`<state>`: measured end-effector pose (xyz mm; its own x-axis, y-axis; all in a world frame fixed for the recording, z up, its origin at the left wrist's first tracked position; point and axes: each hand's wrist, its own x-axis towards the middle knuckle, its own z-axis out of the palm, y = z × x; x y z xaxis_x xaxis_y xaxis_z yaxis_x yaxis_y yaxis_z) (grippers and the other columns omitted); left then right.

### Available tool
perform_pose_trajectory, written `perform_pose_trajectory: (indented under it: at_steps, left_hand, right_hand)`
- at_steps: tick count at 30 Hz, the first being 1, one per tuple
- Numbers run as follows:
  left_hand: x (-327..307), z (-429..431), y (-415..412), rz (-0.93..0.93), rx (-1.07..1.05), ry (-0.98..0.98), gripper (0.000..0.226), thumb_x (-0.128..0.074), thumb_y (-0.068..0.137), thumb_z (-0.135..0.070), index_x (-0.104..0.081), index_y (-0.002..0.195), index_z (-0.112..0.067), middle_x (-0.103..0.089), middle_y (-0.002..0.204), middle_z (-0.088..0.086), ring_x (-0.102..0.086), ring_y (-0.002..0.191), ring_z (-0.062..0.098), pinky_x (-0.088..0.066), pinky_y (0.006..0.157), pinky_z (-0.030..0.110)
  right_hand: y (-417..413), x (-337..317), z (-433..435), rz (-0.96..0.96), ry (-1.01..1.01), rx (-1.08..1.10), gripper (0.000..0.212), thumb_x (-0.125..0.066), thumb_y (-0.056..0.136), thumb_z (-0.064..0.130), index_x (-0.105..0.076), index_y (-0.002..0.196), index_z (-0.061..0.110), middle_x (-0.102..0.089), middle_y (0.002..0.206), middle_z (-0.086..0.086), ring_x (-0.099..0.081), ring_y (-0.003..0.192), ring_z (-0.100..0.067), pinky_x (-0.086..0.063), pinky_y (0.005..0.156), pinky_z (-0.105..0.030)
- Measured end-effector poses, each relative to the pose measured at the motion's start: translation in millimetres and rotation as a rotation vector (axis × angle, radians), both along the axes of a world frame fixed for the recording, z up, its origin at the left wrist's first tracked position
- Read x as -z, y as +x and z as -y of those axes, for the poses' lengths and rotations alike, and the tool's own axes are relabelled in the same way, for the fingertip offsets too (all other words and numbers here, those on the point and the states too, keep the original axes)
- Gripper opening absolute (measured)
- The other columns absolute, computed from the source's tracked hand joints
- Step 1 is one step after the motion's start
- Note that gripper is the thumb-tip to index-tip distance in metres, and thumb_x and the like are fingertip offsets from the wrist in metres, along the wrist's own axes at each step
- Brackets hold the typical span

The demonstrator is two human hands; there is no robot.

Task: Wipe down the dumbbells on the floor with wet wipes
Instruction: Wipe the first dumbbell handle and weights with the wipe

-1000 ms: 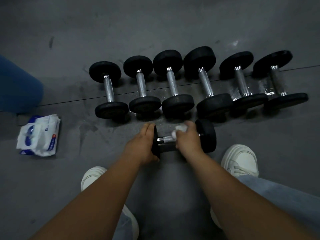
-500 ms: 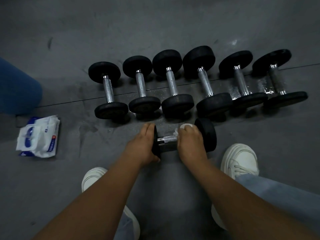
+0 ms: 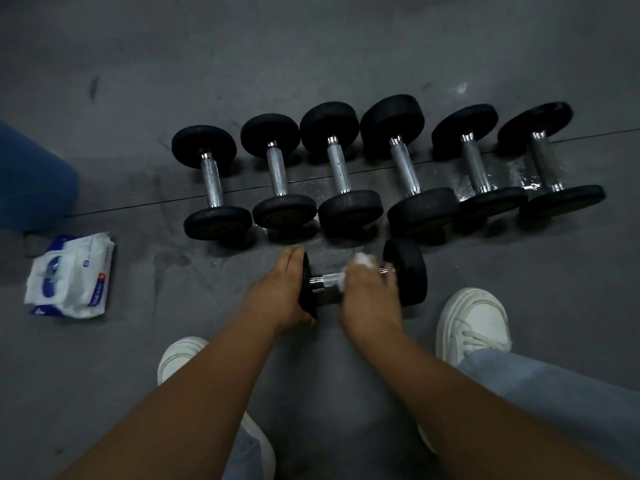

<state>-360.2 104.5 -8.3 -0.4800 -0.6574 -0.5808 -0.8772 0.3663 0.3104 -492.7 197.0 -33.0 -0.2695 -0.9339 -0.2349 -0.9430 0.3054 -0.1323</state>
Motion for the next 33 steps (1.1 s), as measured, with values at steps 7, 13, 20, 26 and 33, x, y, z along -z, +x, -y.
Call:
perform_pose_trajectory:
  at_steps: [7, 13, 20, 26, 33]
  left_hand:
    - [-9, 8, -2, 0.062, 0.076, -0.039, 0.127, -0.090, 0.056, -0.044, -0.011, 0.153, -0.021, -0.011, 0.160, -0.006, -0.050, 0.128, 0.026, -0.049, 0.093, 0.041]
    - [-10, 20, -1, 0.106, 0.101, 0.146, 0.104, -0.090, 0.045, -0.054, -0.041, 0.132, -0.027, -0.052, 0.133, -0.004, -0.055, 0.113, 0.021, -0.049, 0.092, 0.037]
    - [-16, -8, 26, -0.211, -0.216, 0.154, 0.112, -0.088, 0.063, -0.048, -0.026, 0.154, -0.025, -0.035, 0.155, -0.002, -0.037, 0.138, 0.017, -0.034, 0.112, 0.031]
    - [-11, -27, 11, -0.071, 0.068, -0.066, 0.124, -0.079, 0.071, -0.051, 0.003, 0.157, -0.015, 0.001, 0.165, 0.004, -0.008, 0.151, 0.023, -0.017, 0.121, 0.035]
    - [-3, -29, 3, 0.055, 0.065, -0.232, 0.123, -0.082, 0.069, -0.043, 0.001, 0.156, -0.015, -0.005, 0.163, 0.005, -0.006, 0.152, 0.022, -0.012, 0.122, 0.040]
  right_hand:
    - [-29, 2, 24, 0.003, 0.118, -0.125, 0.025, -0.046, 0.091, 0.018, -0.055, 0.114, 0.022, -0.061, 0.116, -0.004, -0.053, 0.114, -0.026, -0.025, 0.109, -0.044]
    - [-56, -13, 46, 0.130, 0.566, -0.416, 0.026, -0.055, 0.088, 0.022, -0.057, 0.114, 0.023, -0.062, 0.119, -0.006, -0.057, 0.110, -0.027, -0.041, 0.090, -0.035]
    - [-27, -11, 9, 0.030, 0.271, -0.156, 0.037, -0.049, 0.087, 0.029, -0.053, 0.123, 0.019, -0.057, 0.123, -0.004, -0.048, 0.121, -0.026, -0.029, 0.105, -0.042]
    - [-7, -1, -4, 0.057, -0.031, -0.237, 0.052, -0.033, 0.076, 0.016, -0.068, 0.114, 0.006, -0.067, 0.115, -0.011, -0.063, 0.111, -0.027, -0.045, 0.099, -0.044]
    - [-2, 1, 8, 0.123, -0.062, -0.300, 0.055, -0.024, 0.079, 0.016, -0.062, 0.118, 0.008, -0.064, 0.117, -0.009, -0.057, 0.112, -0.027, -0.037, 0.105, -0.042]
